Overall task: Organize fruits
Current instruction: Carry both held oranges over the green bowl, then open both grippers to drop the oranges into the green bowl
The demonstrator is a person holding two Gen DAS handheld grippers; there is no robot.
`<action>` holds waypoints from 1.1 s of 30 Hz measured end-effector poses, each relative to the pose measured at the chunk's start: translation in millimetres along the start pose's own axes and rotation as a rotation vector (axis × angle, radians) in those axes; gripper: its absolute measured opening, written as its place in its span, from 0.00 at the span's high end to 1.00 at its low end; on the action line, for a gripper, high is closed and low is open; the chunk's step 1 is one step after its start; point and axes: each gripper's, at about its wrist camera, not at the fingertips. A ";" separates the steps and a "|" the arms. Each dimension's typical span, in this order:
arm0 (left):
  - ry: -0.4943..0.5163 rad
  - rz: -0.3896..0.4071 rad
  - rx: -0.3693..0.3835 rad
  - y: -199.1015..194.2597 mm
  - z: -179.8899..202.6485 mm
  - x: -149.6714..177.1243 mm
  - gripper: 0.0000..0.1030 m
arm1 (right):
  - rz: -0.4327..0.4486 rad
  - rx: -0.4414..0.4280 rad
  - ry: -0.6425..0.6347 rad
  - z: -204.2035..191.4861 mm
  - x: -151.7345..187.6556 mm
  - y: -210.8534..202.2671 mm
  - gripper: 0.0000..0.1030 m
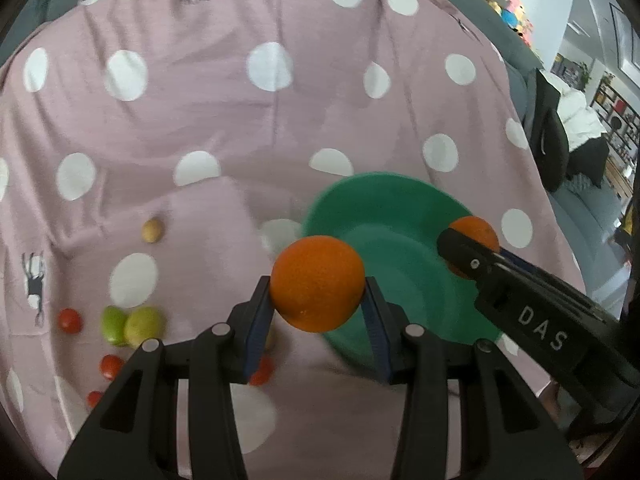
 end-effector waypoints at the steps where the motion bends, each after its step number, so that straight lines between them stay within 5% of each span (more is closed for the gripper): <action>1: 0.002 -0.006 0.005 2.7 3.0 -0.8 0.57 | -0.006 -0.009 0.015 5.1 -0.8 1.7 0.58; 33: 0.051 -0.064 0.020 41.3 27.3 3.1 0.57 | -0.101 0.023 0.125 36.6 3.3 32.8 0.58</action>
Point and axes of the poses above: each gripper's, at about its wrist camera, not at the fingertips, and y roughly the way its jaws point, z to its right, x to its underside, and after that the axes turned 1 degree about -y, right-handed
